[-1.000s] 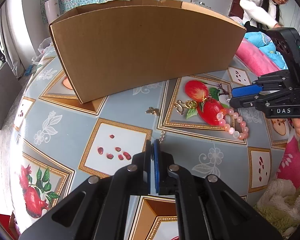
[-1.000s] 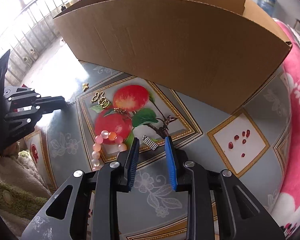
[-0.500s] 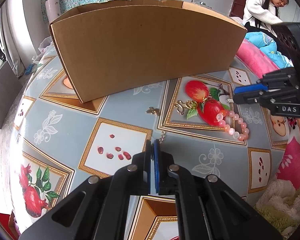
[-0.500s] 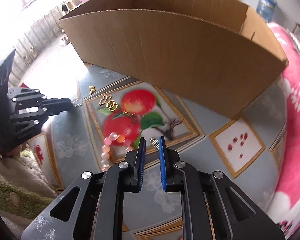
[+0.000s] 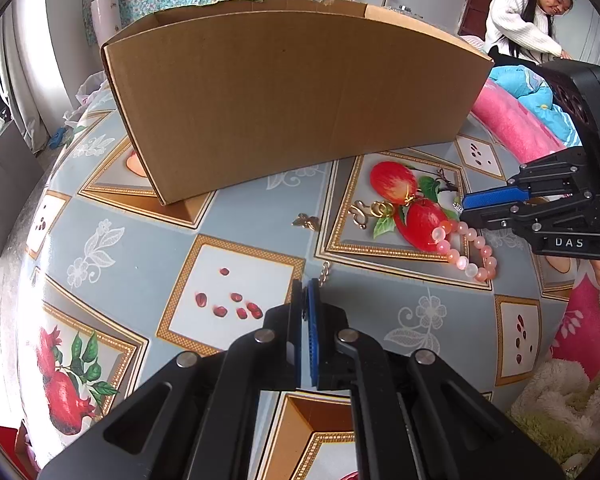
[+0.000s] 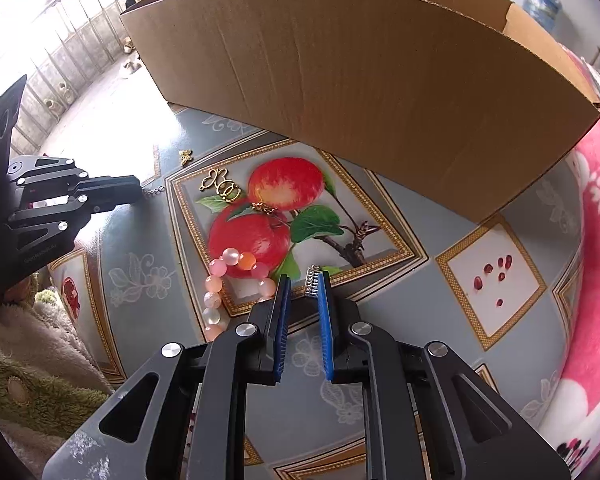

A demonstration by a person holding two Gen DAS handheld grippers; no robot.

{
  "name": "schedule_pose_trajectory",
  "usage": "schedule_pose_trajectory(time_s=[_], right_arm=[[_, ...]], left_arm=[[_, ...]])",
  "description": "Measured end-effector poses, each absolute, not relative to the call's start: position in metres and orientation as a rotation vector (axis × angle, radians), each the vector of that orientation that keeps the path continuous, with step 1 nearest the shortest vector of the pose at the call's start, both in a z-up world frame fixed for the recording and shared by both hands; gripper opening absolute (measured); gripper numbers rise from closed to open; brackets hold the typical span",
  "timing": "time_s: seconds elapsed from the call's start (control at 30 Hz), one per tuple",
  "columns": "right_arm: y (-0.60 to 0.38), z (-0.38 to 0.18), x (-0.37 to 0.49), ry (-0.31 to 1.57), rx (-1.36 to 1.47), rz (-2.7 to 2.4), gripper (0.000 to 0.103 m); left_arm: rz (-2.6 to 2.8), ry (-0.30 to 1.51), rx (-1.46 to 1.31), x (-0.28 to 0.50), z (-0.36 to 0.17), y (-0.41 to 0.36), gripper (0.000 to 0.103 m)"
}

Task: Organize jewelry

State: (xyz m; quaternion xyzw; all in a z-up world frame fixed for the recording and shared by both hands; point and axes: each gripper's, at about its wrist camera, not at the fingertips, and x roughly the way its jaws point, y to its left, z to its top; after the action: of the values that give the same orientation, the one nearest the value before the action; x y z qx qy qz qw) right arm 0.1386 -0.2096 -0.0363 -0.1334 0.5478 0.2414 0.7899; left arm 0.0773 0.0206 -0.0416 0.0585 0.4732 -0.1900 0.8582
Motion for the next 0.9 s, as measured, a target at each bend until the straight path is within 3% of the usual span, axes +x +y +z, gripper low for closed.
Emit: schedule_pose_trajectory(time_s=[0.2,0.27,0.9], right_arm=[[-0.203,-0.042,0.138,1.183,-0.279,0.48,0.012],[-0.201,-0.043,0.138,1.17,-0.288,0.455,0.004],[-0.242,-0.011,0.125,1.058,-0.11,0.382,0.002]], left_arm=[[-0.396,0.988,0.123,0.077,-0.041,0.021,0.003],[-0.395,0.985,0.12,0.076,-0.041,0.021,0.003],[-0.429,0.923,0.102,0.062,-0.028,0.03,0.002]])
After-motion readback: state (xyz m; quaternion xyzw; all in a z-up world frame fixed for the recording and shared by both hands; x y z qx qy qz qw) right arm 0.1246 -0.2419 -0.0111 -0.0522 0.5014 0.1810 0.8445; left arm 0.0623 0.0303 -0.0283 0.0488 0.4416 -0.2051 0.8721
